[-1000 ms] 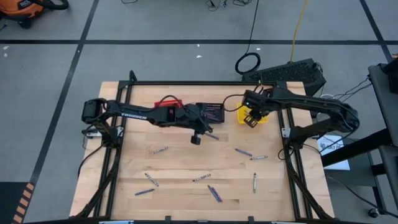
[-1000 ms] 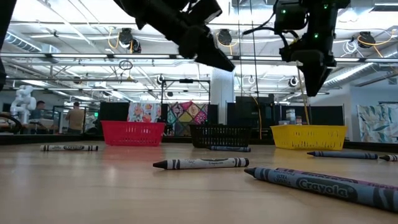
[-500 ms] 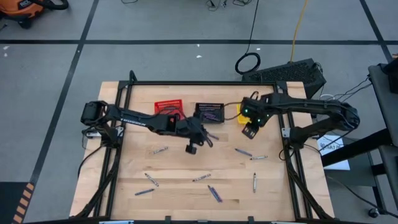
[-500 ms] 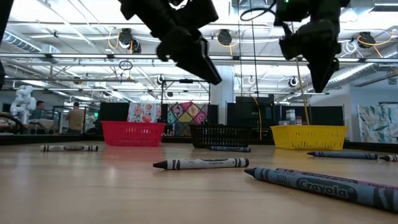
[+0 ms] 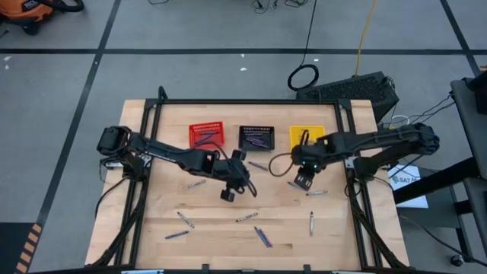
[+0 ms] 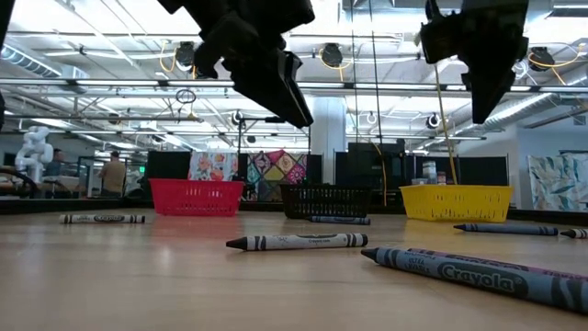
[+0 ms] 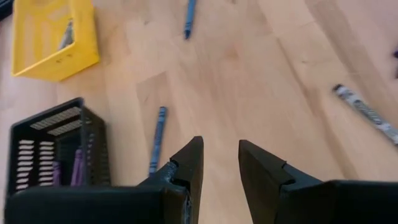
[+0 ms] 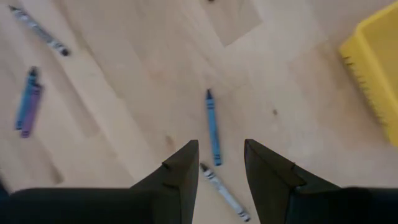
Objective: Sort crayons
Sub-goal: Put the blue crayon into the red bin
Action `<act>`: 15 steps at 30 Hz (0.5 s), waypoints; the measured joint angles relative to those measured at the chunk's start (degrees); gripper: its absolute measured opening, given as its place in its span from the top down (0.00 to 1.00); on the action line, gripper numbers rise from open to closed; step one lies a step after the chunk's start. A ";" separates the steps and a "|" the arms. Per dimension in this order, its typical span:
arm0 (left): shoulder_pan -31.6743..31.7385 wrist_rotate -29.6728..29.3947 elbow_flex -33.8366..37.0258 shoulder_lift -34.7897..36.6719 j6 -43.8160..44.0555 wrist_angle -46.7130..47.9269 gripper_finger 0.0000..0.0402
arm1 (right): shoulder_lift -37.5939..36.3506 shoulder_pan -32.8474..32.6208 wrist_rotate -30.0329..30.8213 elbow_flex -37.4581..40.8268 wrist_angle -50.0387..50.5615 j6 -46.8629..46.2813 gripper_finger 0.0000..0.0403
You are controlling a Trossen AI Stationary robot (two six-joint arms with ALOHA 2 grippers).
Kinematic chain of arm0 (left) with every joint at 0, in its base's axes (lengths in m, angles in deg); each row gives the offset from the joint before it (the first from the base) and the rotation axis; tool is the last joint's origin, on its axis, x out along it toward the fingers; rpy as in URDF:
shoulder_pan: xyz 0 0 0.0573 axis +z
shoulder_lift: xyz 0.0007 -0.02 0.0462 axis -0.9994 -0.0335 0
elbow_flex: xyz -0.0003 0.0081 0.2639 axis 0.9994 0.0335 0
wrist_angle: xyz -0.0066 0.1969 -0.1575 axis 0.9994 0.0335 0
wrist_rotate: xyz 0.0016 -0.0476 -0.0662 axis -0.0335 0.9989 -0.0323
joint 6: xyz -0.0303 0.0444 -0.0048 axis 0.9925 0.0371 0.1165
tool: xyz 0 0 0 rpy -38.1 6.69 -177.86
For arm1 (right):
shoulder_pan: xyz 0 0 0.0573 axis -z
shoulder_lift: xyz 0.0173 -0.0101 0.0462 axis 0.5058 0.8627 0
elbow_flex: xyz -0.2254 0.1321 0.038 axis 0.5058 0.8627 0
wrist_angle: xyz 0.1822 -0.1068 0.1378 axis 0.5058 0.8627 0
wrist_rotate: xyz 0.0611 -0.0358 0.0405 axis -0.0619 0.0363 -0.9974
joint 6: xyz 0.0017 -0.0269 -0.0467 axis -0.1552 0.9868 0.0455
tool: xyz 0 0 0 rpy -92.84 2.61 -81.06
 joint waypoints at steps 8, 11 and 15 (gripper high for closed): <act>-0.16 0.01 0.00 0.00 0.04 -0.10 0.75 | 0.01 -3.97 2.91 7.85 -6.35 -1.35 0.71; -0.21 0.01 0.00 0.00 0.04 -0.10 0.75 | 0.04 -4.57 2.89 11.02 -11.70 -2.10 0.71; -0.14 0.01 0.00 0.00 0.04 -0.12 0.75 | 0.04 -4.91 3.00 13.46 -15.56 -2.26 0.71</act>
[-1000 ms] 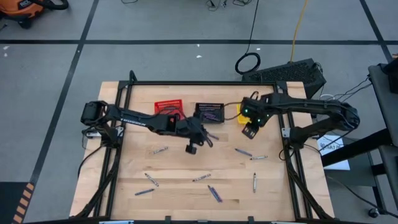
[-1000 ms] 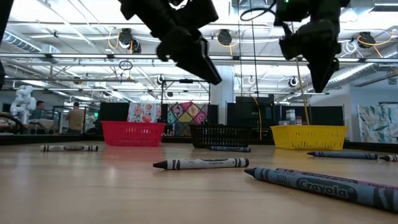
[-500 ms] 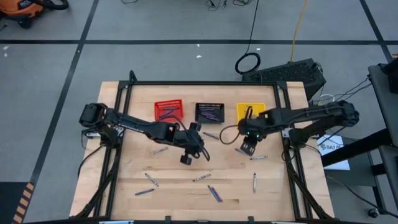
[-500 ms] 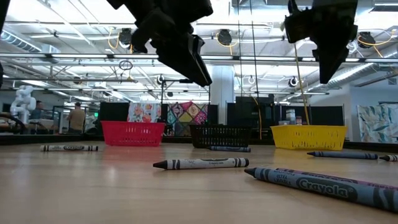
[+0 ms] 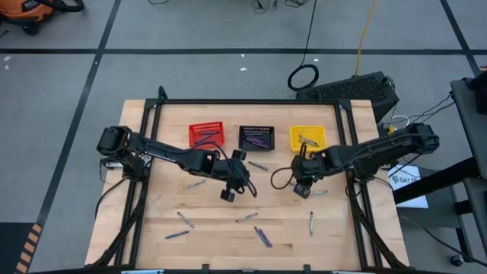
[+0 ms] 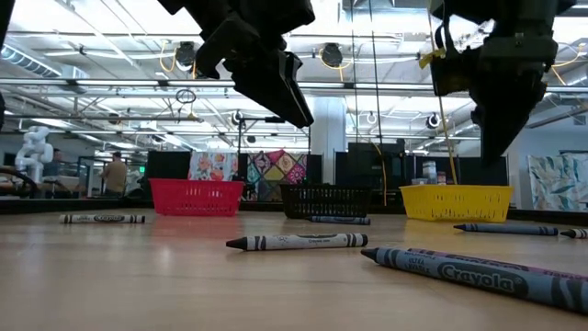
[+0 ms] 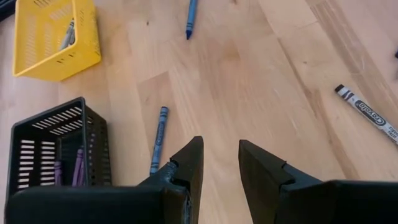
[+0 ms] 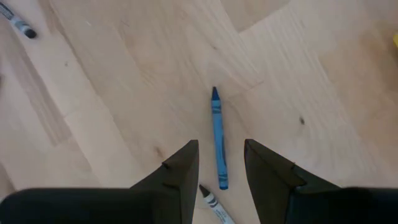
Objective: Sort crayons
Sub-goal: Put the blue crayon into the red bin
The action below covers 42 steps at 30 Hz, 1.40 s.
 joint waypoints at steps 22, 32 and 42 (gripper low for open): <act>0.00 0.00 0.00 0.02 -0.02 -0.24 0.75 | 7.30 -2.76 -0.28 6.47 -7.85 0.20 0.71; 0.07 0.00 0.00 0.02 -0.02 -0.66 0.75 | 13.97 -3.91 1.49 6.21 -8.72 0.28 0.71; 0.78 -0.39 0.00 0.01 0.02 0.81 0.75 | 17.69 -3.91 0.98 6.29 -9.00 -3.49 0.89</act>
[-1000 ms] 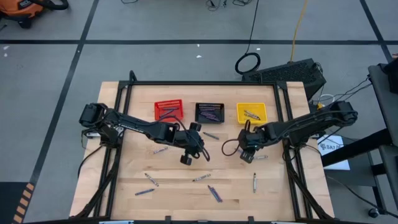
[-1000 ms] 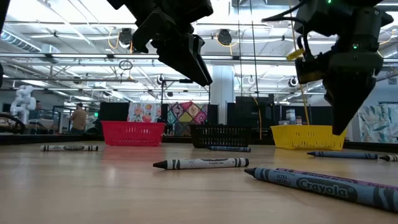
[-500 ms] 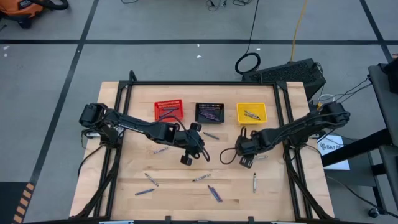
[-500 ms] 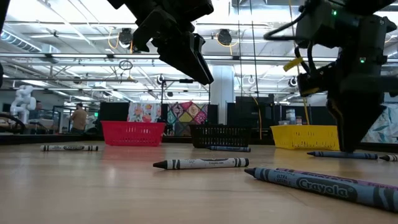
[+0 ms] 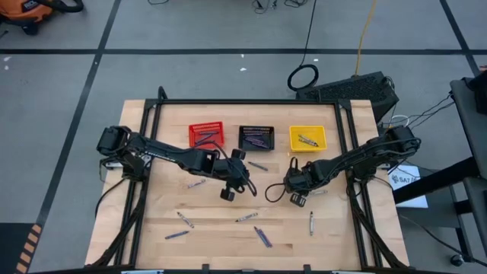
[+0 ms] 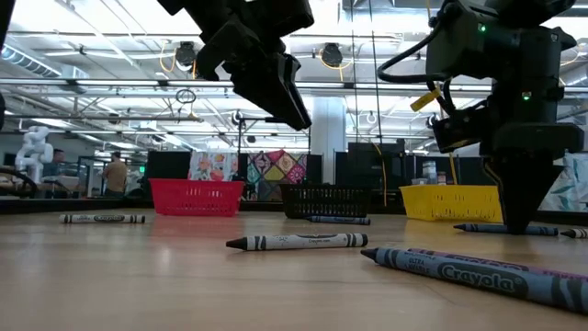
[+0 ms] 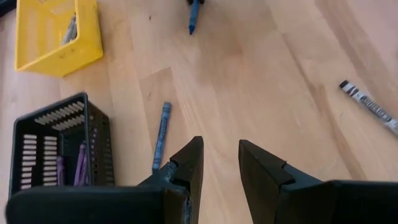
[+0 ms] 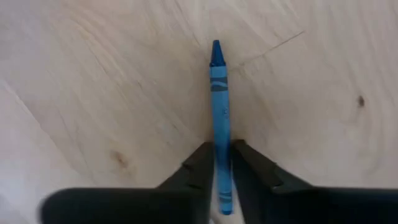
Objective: Sort crayons
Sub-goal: Put the blue crayon into the red bin
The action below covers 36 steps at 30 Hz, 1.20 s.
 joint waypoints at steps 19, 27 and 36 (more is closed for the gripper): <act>6.17 8.16 0.00 0.00 4.42 -6.49 0.75 | -9.69 -0.77 0.59 -5.14 1.06 1.42 1.00; 6.15 8.39 0.00 -0.01 6.34 -14.13 0.75 | -20.68 -3.59 5.98 -10.36 1.69 5.32 1.00; 5.87 8.56 0.00 0.01 13.51 -29.83 0.75 | -26.92 -6.35 17.06 -17.57 1.39 16.45 1.00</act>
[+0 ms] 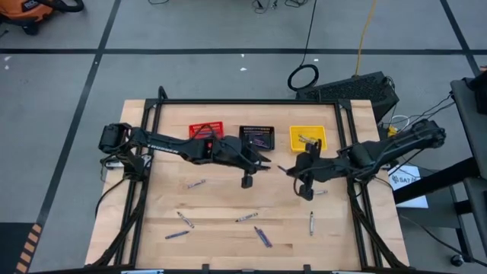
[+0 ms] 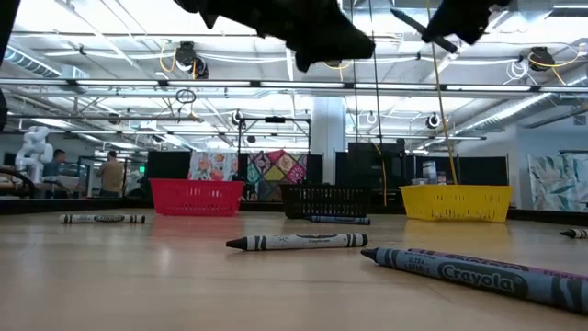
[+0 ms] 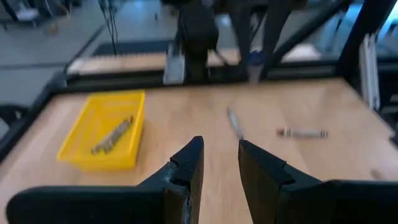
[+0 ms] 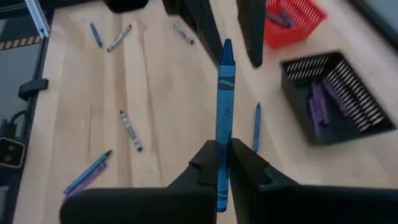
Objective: Sort crayons
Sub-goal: Put the blue crayon into the red bin
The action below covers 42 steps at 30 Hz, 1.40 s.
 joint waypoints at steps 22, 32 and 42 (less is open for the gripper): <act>-0.29 7.88 0.00 0.01 2.99 -16.83 0.75 | 0.29 0.22 2.85 -2.06 -8.81 10.56 1.00; -0.27 7.28 0.00 0.01 2.51 -19.04 0.79 | 2.24 2.23 2.82 -2.06 -10.30 12.02 1.00; -0.11 7.09 0.00 0.01 0.59 -16.63 0.95 | 1.99 2.20 2.60 -2.06 -11.86 13.51 1.00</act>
